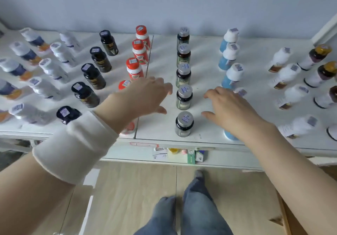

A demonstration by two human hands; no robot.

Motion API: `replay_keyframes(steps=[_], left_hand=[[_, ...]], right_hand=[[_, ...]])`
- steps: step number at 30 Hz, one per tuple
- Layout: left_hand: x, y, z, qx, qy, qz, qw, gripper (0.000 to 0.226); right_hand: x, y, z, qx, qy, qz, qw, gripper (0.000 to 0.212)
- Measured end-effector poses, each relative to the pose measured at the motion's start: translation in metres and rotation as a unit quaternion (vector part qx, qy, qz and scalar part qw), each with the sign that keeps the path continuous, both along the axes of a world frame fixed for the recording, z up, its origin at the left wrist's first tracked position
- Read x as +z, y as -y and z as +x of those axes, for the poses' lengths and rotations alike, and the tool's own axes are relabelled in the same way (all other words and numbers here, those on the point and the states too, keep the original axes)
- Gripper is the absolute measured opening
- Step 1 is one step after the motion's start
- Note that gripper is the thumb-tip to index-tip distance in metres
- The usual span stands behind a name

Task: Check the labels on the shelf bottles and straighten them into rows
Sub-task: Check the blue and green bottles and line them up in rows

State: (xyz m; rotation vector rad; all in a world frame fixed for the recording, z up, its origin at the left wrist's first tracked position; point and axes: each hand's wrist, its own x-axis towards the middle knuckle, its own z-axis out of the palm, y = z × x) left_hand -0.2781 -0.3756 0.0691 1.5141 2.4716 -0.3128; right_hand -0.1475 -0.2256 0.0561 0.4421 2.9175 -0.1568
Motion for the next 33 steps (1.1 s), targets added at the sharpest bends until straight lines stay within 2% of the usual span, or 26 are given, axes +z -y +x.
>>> replay_keyframes(steps=[7,11,15,18,20,21,23,25,26,28,29,31,33], left_hand=[[-0.035,0.009,0.023,0.005,0.013,0.014,1.000,0.063],[-0.051,0.001,0.037,0.079,0.089,0.064,0.991,0.066],[-0.074,-0.017,0.052,0.131,0.121,0.119,0.977,0.060],[-0.089,-0.021,0.055,0.180,0.181,0.196,0.947,0.050],[-0.092,-0.015,0.055,0.228,0.253,0.292,0.894,0.044],[-0.092,-0.010,0.054,0.251,0.299,0.336,0.857,0.040],[-0.087,0.005,0.054,0.267,0.419,0.397,0.772,0.033],[-0.082,0.018,0.056,0.262,0.513,0.443,0.687,0.032],[-0.081,0.024,0.057,0.260,0.542,0.457,0.656,0.034],[-0.079,0.032,0.058,0.249,0.570,0.470,0.626,0.040],[-0.079,0.036,0.058,0.241,0.578,0.472,0.621,0.043],[-0.076,0.040,0.058,0.230,0.585,0.476,0.616,0.050],[-0.073,0.041,0.056,0.236,0.577,0.484,0.614,0.056]], right_hand=[[-0.030,0.018,0.030,-0.009,0.031,0.021,0.999,0.043],[-0.044,0.015,0.032,-0.004,0.027,0.007,1.000,0.041],[-0.060,0.008,0.032,-0.037,-0.005,-0.076,0.996,0.042],[-0.074,0.006,0.032,-0.096,-0.070,-0.183,0.976,0.039],[-0.078,0.006,0.030,-0.161,-0.122,-0.285,0.937,0.038],[-0.077,0.007,0.028,-0.197,-0.130,-0.357,0.904,0.038],[-0.073,0.011,0.027,-0.243,-0.120,-0.521,0.809,0.037],[-0.069,0.013,0.029,-0.256,-0.100,-0.640,0.718,0.041],[-0.067,0.015,0.030,-0.259,-0.081,-0.686,0.675,0.047],[-0.063,0.020,0.033,-0.258,-0.045,-0.751,0.606,0.054],[-0.061,0.024,0.034,-0.253,-0.048,-0.768,0.587,0.051],[-0.057,0.029,0.035,-0.232,-0.100,-0.779,0.574,0.038],[-0.058,0.032,0.036,-0.194,-0.171,-0.752,0.606,0.027]])
